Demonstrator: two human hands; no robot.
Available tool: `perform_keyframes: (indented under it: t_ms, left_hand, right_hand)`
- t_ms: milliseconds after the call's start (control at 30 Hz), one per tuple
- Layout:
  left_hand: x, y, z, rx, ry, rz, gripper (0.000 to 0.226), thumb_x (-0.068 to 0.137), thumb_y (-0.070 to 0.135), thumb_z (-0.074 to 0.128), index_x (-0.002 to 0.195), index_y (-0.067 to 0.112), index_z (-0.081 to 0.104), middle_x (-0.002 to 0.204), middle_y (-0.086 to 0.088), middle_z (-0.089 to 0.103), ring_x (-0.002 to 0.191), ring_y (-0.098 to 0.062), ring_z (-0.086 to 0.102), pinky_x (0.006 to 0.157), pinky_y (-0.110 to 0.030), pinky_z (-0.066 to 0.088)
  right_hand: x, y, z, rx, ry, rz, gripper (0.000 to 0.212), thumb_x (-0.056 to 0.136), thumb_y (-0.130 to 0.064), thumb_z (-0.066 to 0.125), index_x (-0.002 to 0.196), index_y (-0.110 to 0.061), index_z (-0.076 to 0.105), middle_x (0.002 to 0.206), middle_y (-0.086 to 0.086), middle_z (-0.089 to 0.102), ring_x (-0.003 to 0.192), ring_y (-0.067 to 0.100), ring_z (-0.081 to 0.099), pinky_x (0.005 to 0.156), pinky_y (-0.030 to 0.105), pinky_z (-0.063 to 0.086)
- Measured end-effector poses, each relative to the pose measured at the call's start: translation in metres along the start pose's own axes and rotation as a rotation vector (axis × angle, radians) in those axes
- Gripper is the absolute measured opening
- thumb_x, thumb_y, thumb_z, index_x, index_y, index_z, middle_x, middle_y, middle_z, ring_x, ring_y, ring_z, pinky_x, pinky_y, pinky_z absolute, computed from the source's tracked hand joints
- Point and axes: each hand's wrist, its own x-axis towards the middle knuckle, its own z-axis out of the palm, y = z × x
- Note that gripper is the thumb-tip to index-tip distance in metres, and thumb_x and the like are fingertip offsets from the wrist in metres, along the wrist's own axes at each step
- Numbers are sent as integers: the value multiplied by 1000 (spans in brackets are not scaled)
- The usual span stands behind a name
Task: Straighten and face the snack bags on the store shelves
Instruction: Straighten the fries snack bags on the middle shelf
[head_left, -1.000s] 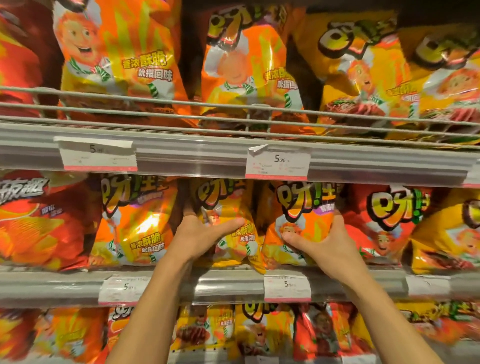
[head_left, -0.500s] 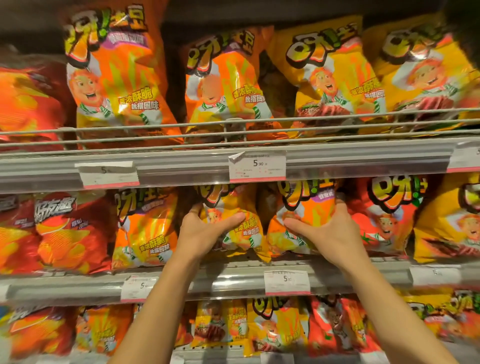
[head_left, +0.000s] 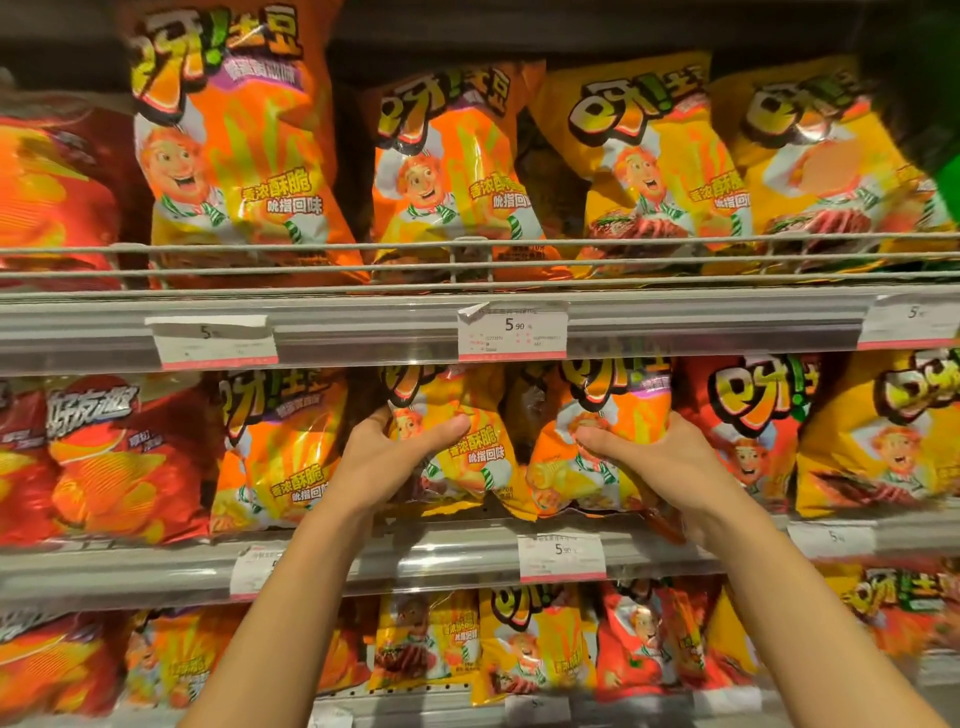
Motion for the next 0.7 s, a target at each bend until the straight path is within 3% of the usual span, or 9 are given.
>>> perform_keyframes:
  t_ms: [100, 133, 200, 300, 400, 500, 567, 633, 700]
  left_hand:
    - [2, -3, -1, 7, 2, -1, 55, 63, 47, 90, 106, 26, 64, 86, 18, 76, 75, 4, 71, 49, -5, 47]
    - [3, -4, 0, 7, 10, 3, 52, 63, 46, 90, 103, 28, 62, 84, 20, 75, 74, 5, 71, 48, -5, 47]
    - [4, -7, 2, 1, 39, 23, 50, 62, 46, 90, 98, 31, 59, 84, 21, 75, 73, 5, 71, 50, -7, 49]
    - [5, -10, 7, 25, 90, 44, 63, 54, 55, 90, 104, 29, 61, 88, 14, 77, 82, -4, 74, 68, -21, 59]
    - [7, -13, 15, 57, 120, 55, 76, 52, 58, 90, 115, 25, 62, 98, 7, 76, 94, -11, 73, 84, -33, 59]
    - [8, -14, 29, 57, 126, 71, 75, 56, 56, 92, 117, 25, 63, 100, 6, 76, 97, -14, 72, 92, -42, 57]
    - [7, -14, 41, 61, 125, 73, 83, 51, 60, 91, 119, 23, 62, 104, 4, 75, 99, -16, 71, 94, -45, 56]
    - [6, -13, 55, 62, 119, 76, 96, 43, 65, 89, 123, 21, 60, 109, 1, 73, 103, -19, 70, 95, -46, 55]
    - [3, -13, 69, 55, 111, 83, 97, 42, 64, 91, 123, 21, 58, 110, 2, 73, 102, -18, 69, 95, -45, 56]
  right_hand:
    - [-4, -5, -5, -60, -41, -20, 22, 62, -51, 91, 73, -53, 72, 71, -19, 75, 65, -5, 70, 57, 18, 52]
    - [-5, -6, -7, -83, -46, -15, 26, 61, -53, 92, 79, -45, 75, 74, -17, 76, 69, -2, 72, 65, 25, 56]
    - [-6, -8, -12, -130, -48, 3, 58, 54, -60, 94, 99, -28, 72, 91, -7, 78, 85, 13, 74, 84, 42, 59]
    - [-12, -15, -20, -198, -65, 28, 84, 50, -66, 93, 113, -18, 65, 98, -4, 75, 91, 18, 71, 86, 43, 58]
    - [-20, -19, -31, -233, -78, 7, 74, 52, -64, 92, 108, -25, 66, 89, -9, 77, 80, 9, 73, 70, 29, 59]
    - [-30, -22, -43, -256, -99, -19, 53, 58, -58, 91, 96, -31, 65, 79, -18, 75, 69, -4, 70, 50, 10, 46]
    - [-36, -23, -50, -249, -168, -15, 42, 63, -50, 90, 93, -31, 67, 80, -21, 75, 73, -5, 70, 59, 11, 49]
    - [-41, -21, -56, -240, -213, 16, 47, 64, -51, 91, 102, -34, 69, 91, -16, 78, 84, 2, 73, 78, 25, 55]
    - [-45, -19, -62, -227, -205, 34, 50, 64, -51, 91, 106, -36, 68, 95, -16, 78, 87, 2, 73, 81, 27, 56]
